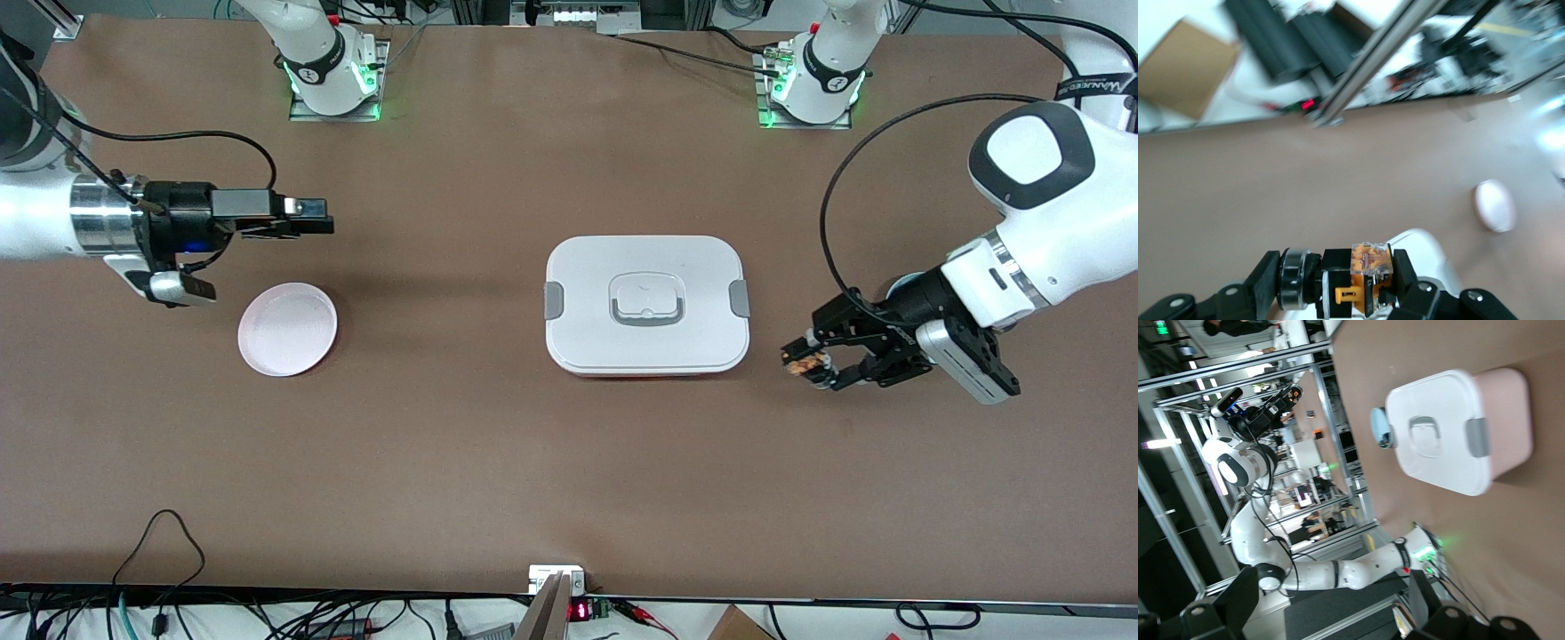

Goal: Transfer orange switch to right arm and place
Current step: 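Carry the orange switch over the container while the right gripper approaches, then grasp the orange switch with the right gripper beside the left gripper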

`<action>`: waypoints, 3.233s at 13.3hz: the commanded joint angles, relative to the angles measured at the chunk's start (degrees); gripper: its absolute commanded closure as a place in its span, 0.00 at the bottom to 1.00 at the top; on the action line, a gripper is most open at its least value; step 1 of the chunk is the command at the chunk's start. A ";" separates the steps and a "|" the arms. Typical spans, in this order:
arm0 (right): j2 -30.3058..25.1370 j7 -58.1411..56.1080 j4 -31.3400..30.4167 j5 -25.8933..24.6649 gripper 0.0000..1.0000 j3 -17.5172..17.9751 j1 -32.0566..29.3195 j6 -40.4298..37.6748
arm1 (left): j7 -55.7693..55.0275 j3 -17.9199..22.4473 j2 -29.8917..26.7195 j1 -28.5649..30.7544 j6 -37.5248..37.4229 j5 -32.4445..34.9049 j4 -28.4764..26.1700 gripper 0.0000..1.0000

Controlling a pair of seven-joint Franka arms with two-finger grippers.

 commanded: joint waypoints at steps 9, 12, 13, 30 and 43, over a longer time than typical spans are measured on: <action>-0.35 9.70 -4.98 18.26 0.00 0.25 11.17 4.70 | 58.63 -7.34 3.82 -8.71 8.81 -39.37 3.15 1.00; 0.71 14.54 -5.16 27.32 0.00 0.16 14.60 5.84 | 69.78 -7.42 6.62 -12.59 10.31 -44.73 2.44 1.00; 0.97 14.37 -5.07 28.12 0.00 0.25 15.39 7.15 | 74.61 -7.34 7.41 -13.55 10.22 -48.50 2.18 1.00; 3.70 11.90 -2.52 31.29 0.00 0.25 19.45 13.77 | 80.46 -6.29 9.27 -23.67 11.19 -65.85 1.13 1.00; 4.40 12.08 -2.35 27.97 0.11 0.25 16.72 10.59 | 80.28 -6.28 9.27 -23.41 11.19 -65.85 0.95 1.00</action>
